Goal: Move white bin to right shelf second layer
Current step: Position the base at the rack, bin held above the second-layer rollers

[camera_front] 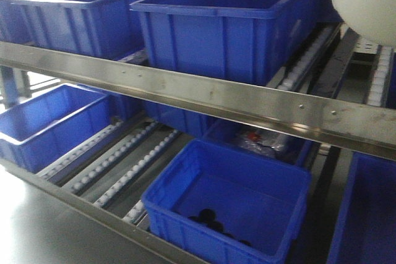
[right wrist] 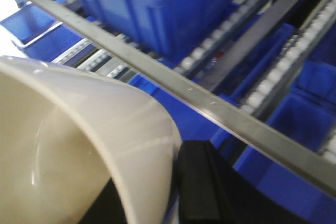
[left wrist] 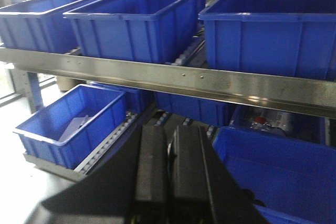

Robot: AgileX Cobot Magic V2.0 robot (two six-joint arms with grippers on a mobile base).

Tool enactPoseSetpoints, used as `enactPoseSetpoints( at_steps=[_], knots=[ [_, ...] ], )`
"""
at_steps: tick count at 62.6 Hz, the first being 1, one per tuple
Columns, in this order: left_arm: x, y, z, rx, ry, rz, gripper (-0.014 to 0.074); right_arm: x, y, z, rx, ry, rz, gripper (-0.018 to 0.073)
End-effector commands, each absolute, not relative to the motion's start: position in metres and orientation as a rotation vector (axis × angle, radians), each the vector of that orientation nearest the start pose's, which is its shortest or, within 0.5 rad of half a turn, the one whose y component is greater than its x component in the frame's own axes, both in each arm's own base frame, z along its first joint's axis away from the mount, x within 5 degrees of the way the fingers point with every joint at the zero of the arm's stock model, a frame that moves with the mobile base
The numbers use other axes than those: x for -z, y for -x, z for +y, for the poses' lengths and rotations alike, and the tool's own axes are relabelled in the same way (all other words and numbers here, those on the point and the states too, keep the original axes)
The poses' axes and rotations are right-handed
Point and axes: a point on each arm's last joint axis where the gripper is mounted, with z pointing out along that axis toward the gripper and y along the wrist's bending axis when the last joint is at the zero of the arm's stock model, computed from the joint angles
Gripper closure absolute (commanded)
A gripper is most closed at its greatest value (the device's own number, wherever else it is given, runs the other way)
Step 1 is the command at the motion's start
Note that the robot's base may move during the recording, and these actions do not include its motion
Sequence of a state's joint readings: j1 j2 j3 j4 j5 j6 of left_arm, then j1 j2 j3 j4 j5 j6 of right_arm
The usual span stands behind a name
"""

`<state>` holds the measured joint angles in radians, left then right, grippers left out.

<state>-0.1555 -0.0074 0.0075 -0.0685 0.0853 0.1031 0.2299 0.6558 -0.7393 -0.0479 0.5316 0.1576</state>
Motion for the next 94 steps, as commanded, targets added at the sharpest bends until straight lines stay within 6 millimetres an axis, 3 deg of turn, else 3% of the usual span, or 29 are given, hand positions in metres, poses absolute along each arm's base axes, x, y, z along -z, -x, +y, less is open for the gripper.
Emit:
enactPoseSetpoints(
  at_steps=[1,94],
  knots=[
    [-0.1994,-0.0558,-0.009,0.107,-0.139,1.501,0.0512,-0.3774,-0.1268,0.0267,-0.219,0.085,1.802,0.0502],
    [-0.1994,-0.0558,-0.009,0.107,-0.139,1.501,0.0512,-0.3774,-0.1268,0.0267,-0.219,0.085,1.801,0.0502]
  ],
)
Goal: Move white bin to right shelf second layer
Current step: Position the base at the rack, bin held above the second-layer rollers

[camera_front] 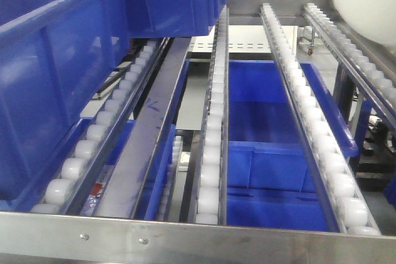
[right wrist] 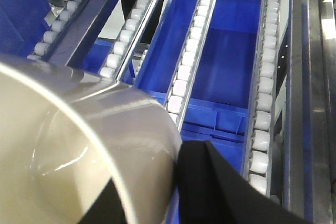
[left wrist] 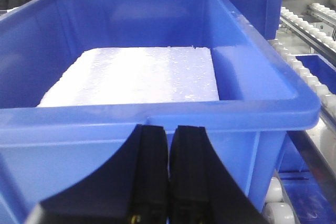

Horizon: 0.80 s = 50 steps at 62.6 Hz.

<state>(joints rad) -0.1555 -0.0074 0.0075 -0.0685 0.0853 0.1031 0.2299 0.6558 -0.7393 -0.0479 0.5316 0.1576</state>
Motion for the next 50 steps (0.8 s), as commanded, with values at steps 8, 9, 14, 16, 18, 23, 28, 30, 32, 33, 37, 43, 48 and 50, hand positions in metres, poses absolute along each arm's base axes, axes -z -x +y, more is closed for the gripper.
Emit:
enactPoseSetpoints(
  at_steps=[8,9,14,16,18,23,28,30,32,33,37,43,48,50],
  knots=[
    [-0.1994,-0.0558,-0.009,0.107,-0.139,1.501,0.0512,-0.3774,-0.1268,0.0267,-0.219,0.085,1.801,0.0502],
    [-0.1994,-0.0558,-0.009,0.107,-0.139,1.501,0.0512,-0.3774,-0.1268,0.0267,-0.219,0.085,1.801,0.0502],
    [-0.1994,-0.0558,-0.009,0.107,-0.139,1.501,0.0512,-0.3774,-0.1268,0.0267,-0.219,0.085,1.801,0.0502],
    [-0.1994,-0.0558,-0.009,0.107,-0.139,1.501,0.0512,-0.3774,-0.1268,0.0267,-0.219,0.085,1.801,0.0502],
    [-0.1994,-0.0558,-0.009,0.107,-0.139,1.501,0.0512,-0.3774,-0.1268,0.0267,-0.219,0.085,1.801,0.0502],
    [-0.1994,-0.0558,-0.009,0.107,-0.139,1.501,0.0512,-0.3774,-0.1268,0.0267,-0.219,0.085,1.801,0.0502],
    [-0.1994,-0.0558,-0.009,0.107,-0.139,1.501,0.0512,-0.3774,-0.1268,0.0267,-0.219,0.085,1.801,0.0502],
    [-0.1994,-0.0558,-0.009,0.107,-0.139,1.501,0.0512,-0.3774,-0.1268,0.0267,-0.219,0.085,1.801,0.0502],
    [-0.1994,-0.0558,-0.009,0.107,-0.139,1.501,0.0512,-0.3774,-0.1268,0.0267,-0.219,0.085,1.801,0.0502],
    [-0.1994,-0.0558,-0.009,0.107,-0.139,1.501,0.0512,-0.3774,-0.1268,0.0267,-0.219,0.085,1.801,0.0502],
    [-0.1994,-0.0558,-0.009,0.107,-0.139,1.501,0.0512,-0.3774,-0.1268,0.0267,-0.219,0.085,1.801,0.0502],
    [-0.1994,-0.0558,-0.009,0.107,-0.139,1.501,0.0512,-0.3774,-0.1268,0.0267,-0.219,0.085,1.801,0.0502],
    [-0.1994,-0.0558,-0.009,0.107,-0.139,1.501,0.0512,-0.3774,-0.1268,0.0267,-0.219,0.085,1.801,0.0502],
    [-0.1994,-0.0558,-0.009,0.107,-0.139,1.501,0.0512,-0.3774,-0.1268,0.0267,-0.219,0.085,1.801,0.0502]
  ],
)
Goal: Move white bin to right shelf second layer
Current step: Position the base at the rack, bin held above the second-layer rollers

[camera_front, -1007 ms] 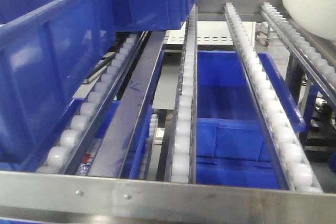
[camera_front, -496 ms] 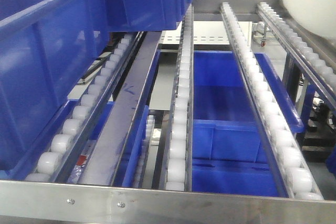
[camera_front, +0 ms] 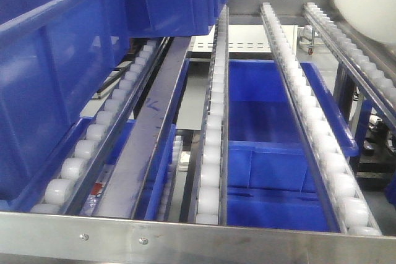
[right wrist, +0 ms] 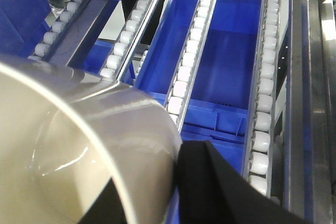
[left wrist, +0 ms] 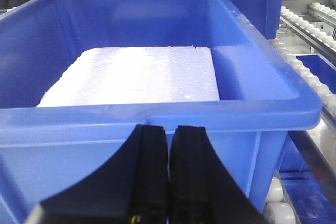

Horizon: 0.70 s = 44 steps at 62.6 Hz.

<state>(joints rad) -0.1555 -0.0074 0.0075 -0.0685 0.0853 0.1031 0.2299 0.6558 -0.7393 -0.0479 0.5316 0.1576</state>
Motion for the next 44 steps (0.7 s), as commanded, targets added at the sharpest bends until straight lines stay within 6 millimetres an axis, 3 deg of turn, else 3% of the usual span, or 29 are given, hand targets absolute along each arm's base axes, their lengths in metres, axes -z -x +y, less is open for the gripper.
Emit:
enactPoseSetpoints(
  at_steps=[1,44],
  knots=[
    [-0.1994,-0.0558,-0.009,0.107,-0.139,1.501,0.0512,-0.3774,-0.1268,0.0267,-0.219,0.085,1.801,0.0502],
    [-0.1994,-0.0558,-0.009,0.107,-0.139,1.501,0.0512,-0.3799,-0.1273,0.0269,-0.221,0.086,1.774,0.0502]
  ],
)
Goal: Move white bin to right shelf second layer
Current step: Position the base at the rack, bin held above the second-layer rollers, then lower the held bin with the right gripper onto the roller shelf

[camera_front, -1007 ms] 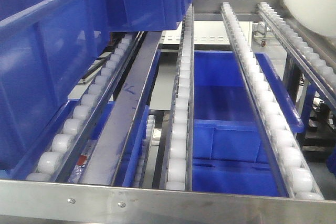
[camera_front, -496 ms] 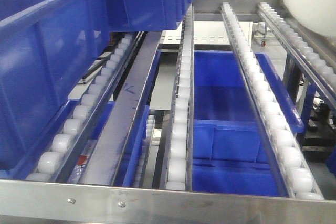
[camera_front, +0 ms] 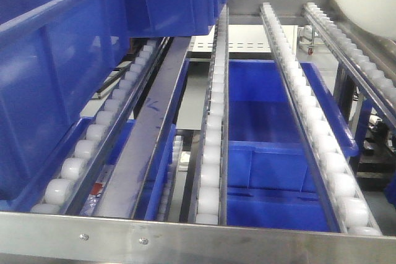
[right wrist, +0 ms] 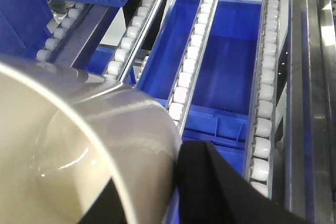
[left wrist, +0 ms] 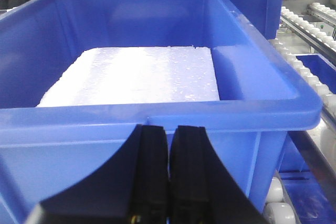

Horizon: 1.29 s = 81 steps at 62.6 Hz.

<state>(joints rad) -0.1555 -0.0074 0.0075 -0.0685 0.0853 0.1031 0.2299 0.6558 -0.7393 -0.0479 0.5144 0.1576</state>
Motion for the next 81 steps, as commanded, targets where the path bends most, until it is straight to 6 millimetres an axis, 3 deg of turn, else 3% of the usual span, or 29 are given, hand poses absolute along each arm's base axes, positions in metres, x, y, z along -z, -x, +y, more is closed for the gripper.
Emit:
enactPoseSetpoints(
  at_steps=[1,17,26,43,61,81],
  knots=[
    [-0.199,-0.056,-0.009,0.107,-0.139,1.501,0.0512,-0.38,-0.127,0.027,-0.221,0.086,1.774,0.0502],
    [-0.199,-0.056,-0.009,0.107,-0.139,1.501,0.0512,-0.38,-0.128,0.027,-0.222,0.086,1.771,0.0502],
    [-0.199,-0.056,-0.009,0.107,-0.139,1.501,0.0512,-0.373,-0.14,0.03,-0.216,0.089,1.821,0.0502],
    [-0.199,-0.056,-0.009,0.107,-0.139,1.501,0.0512,-0.351,-0.19,0.043,-0.206,0.105,1.961,0.0502],
    [-0.199,-0.056,-0.009,0.107,-0.139,1.501,0.0512,-0.345,-0.252,0.058,-0.206,0.105,2.028,0.0502],
    [-0.199,-0.056,-0.009,0.107,-0.139,1.501,0.0512,-0.328,-0.301,0.076,-0.21,0.133,2.103,0.0502]
  ],
)
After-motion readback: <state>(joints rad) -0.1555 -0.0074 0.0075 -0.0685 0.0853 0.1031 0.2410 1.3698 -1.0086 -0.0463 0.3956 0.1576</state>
